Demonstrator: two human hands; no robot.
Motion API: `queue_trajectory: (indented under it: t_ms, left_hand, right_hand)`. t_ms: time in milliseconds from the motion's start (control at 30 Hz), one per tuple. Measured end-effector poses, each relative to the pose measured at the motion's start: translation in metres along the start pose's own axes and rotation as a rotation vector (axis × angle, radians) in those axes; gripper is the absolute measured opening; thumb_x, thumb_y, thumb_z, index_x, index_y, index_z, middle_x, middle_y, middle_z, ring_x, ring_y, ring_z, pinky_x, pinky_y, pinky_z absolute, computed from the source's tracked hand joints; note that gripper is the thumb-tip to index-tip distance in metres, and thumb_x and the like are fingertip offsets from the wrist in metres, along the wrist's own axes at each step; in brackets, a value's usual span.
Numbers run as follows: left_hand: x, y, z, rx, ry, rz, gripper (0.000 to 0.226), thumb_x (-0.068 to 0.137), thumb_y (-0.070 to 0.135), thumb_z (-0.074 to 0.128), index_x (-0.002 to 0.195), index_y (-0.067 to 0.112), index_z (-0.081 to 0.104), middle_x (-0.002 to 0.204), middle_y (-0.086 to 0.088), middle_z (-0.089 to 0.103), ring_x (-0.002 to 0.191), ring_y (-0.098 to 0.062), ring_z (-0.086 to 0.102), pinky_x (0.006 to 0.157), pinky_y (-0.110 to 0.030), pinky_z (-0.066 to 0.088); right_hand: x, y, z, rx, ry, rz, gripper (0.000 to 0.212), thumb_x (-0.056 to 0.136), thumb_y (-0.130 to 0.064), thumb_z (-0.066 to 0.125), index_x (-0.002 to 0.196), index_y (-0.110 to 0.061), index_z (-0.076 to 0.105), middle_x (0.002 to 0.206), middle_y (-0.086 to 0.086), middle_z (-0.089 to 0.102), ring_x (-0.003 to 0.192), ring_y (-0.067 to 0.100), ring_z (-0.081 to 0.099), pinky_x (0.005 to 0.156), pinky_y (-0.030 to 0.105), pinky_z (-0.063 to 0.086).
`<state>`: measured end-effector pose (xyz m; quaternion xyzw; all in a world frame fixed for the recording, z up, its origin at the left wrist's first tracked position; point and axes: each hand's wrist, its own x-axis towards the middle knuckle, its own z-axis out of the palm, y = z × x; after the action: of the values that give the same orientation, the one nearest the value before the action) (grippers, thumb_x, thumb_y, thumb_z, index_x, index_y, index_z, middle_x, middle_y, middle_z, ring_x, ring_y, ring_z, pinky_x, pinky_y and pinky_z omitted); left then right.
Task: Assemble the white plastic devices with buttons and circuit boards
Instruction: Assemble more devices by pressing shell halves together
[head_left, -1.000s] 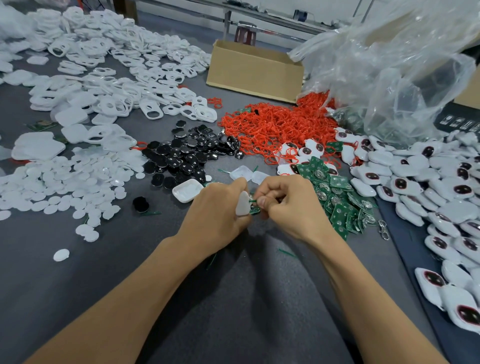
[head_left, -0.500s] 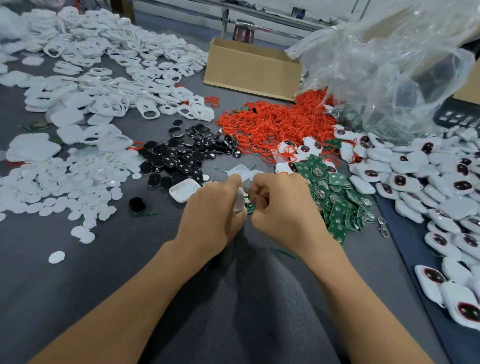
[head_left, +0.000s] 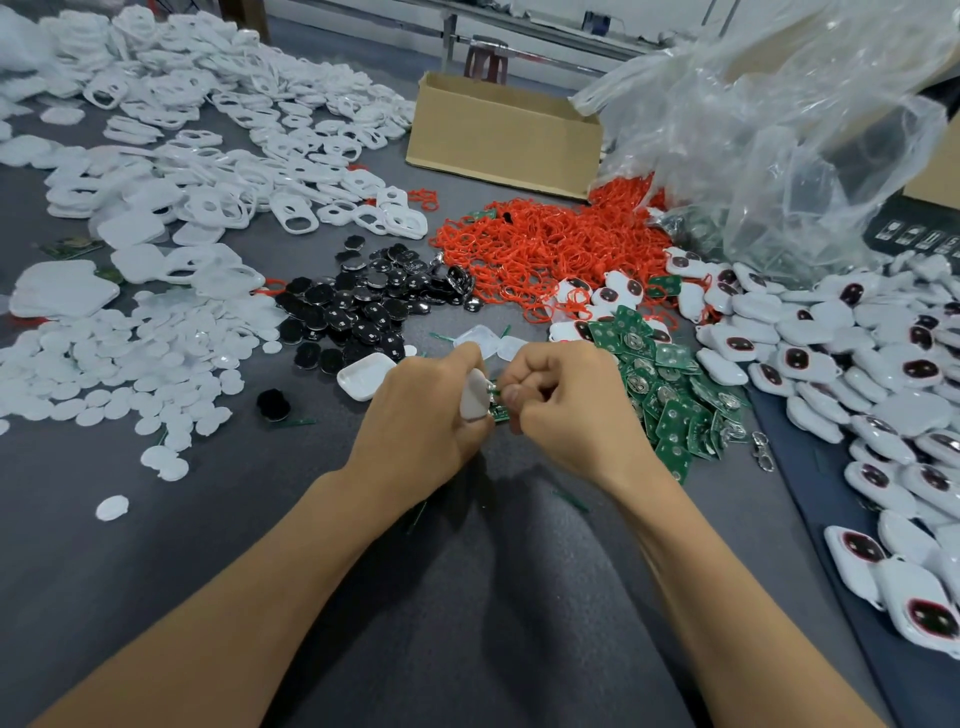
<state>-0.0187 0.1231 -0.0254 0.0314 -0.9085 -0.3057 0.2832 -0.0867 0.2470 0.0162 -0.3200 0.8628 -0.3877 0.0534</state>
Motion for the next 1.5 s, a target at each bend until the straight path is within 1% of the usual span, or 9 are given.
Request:
queue_trajectory:
  t_ms: [167, 367, 567, 700, 833, 900, 967, 1200, 1500]
  left_hand:
    - [0.002, 0.002, -0.002, -0.042, 0.06, 0.034, 0.021, 0.076, 0.02, 0.06, 0.08, 0.0, 0.054, 0.057, -0.014, 0.058, 0.054, -0.037, 0.051, 0.053, -0.048, 0.04]
    - [0.002, 0.004, -0.003, -0.065, 0.082, 0.037, 0.023, 0.073, 0.018, 0.067, 0.077, 0.002, 0.052, 0.055, -0.007, 0.056, 0.05, -0.029, 0.047, 0.053, -0.04, 0.034]
    - [0.001, 0.003, 0.004, 0.072, 0.046, -0.003, 0.017, 0.081, 0.01, 0.067, 0.084, 0.006, 0.051, 0.06, -0.016, 0.057, 0.059, -0.042, 0.053, 0.053, -0.046, 0.041]
    - [0.0, 0.004, 0.009, 0.167, 0.096, 0.001, 0.015, 0.095, 0.014, 0.052, 0.082, 0.01, 0.045, 0.066, -0.02, 0.059, 0.063, -0.044, 0.054, 0.053, -0.039, 0.029]
    - [-0.001, 0.001, 0.007, 0.192, 0.102, 0.04, 0.014, 0.094, 0.012, 0.052, 0.082, 0.008, 0.046, 0.066, -0.02, 0.059, 0.061, -0.045, 0.053, 0.052, -0.039, 0.03]
    - [-0.001, 0.0, 0.006, 0.202, 0.069, 0.067, 0.01, 0.089, 0.011, 0.058, 0.085, 0.006, 0.05, 0.065, -0.016, 0.059, 0.06, -0.043, 0.054, 0.051, -0.041, 0.035]
    - [-0.001, -0.001, 0.005, 0.185, 0.06, 0.098, 0.014, 0.084, 0.009, 0.063, 0.085, 0.007, 0.05, 0.064, -0.012, 0.058, 0.059, -0.041, 0.054, 0.05, -0.041, 0.038]
    - [0.001, -0.002, 0.002, 0.109, 0.096, 0.182, 0.008, 0.076, 0.011, 0.057, 0.077, 0.009, 0.049, 0.054, 0.004, 0.039, 0.047, -0.034, 0.048, 0.045, -0.031, 0.031]
    - [0.003, -0.005, 0.003, 0.07, 0.054, 0.184, 0.014, 0.07, 0.012, 0.061, 0.077, 0.009, 0.049, 0.054, -0.001, 0.048, 0.049, -0.034, 0.048, 0.044, -0.034, 0.032]
  right_hand:
    - [0.001, 0.0, -0.003, 0.102, -0.032, 0.03, 0.028, 0.078, 0.007, 0.055, 0.061, -0.014, 0.064, 0.055, 0.019, 0.062, 0.05, 0.015, 0.046, 0.05, 0.023, 0.035]
    - [0.0, 0.0, -0.007, 0.136, -0.012, 0.027, 0.032, 0.08, 0.006, 0.056, 0.06, -0.018, 0.062, 0.048, 0.009, 0.06, 0.044, 0.009, 0.045, 0.05, 0.02, 0.037]
    - [-0.012, -0.006, 0.0, -0.307, 0.147, -0.18, 0.011, 0.071, -0.002, 0.055, 0.068, -0.01, 0.061, 0.056, 0.006, 0.06, 0.054, 0.028, 0.05, 0.056, 0.037, 0.044]
    - [-0.012, -0.013, 0.008, -0.48, 0.091, -0.192, 0.022, 0.07, -0.013, 0.044, 0.082, -0.007, 0.061, 0.077, 0.015, 0.066, 0.075, 0.04, 0.056, 0.064, 0.043, 0.044]
    - [-0.008, -0.016, 0.006, -0.317, 0.081, -0.17, 0.03, 0.063, -0.023, 0.035, 0.069, -0.009, 0.06, 0.061, 0.004, 0.06, 0.063, 0.031, 0.052, 0.061, 0.035, 0.042]
    - [-0.005, -0.011, 0.003, -0.201, 0.061, -0.112, 0.013, 0.066, -0.01, 0.047, 0.06, -0.015, 0.057, 0.045, -0.008, 0.048, 0.05, 0.017, 0.043, 0.056, 0.028, 0.035]
    - [-0.003, -0.006, 0.001, -0.124, 0.048, -0.051, 0.027, 0.066, 0.005, 0.052, 0.054, -0.02, 0.055, 0.036, -0.012, 0.044, 0.042, 0.008, 0.04, 0.051, 0.021, 0.033]
    - [0.002, 0.002, -0.003, 0.086, -0.063, 0.053, 0.034, 0.078, 0.006, 0.057, 0.056, -0.019, 0.06, 0.049, 0.008, 0.059, 0.04, 0.002, 0.039, 0.044, 0.015, 0.032]
    - [0.005, 0.007, -0.004, 0.167, -0.104, 0.122, 0.031, 0.081, 0.005, 0.058, 0.057, -0.016, 0.062, 0.041, -0.002, 0.055, 0.033, -0.001, 0.042, 0.042, 0.009, 0.033]
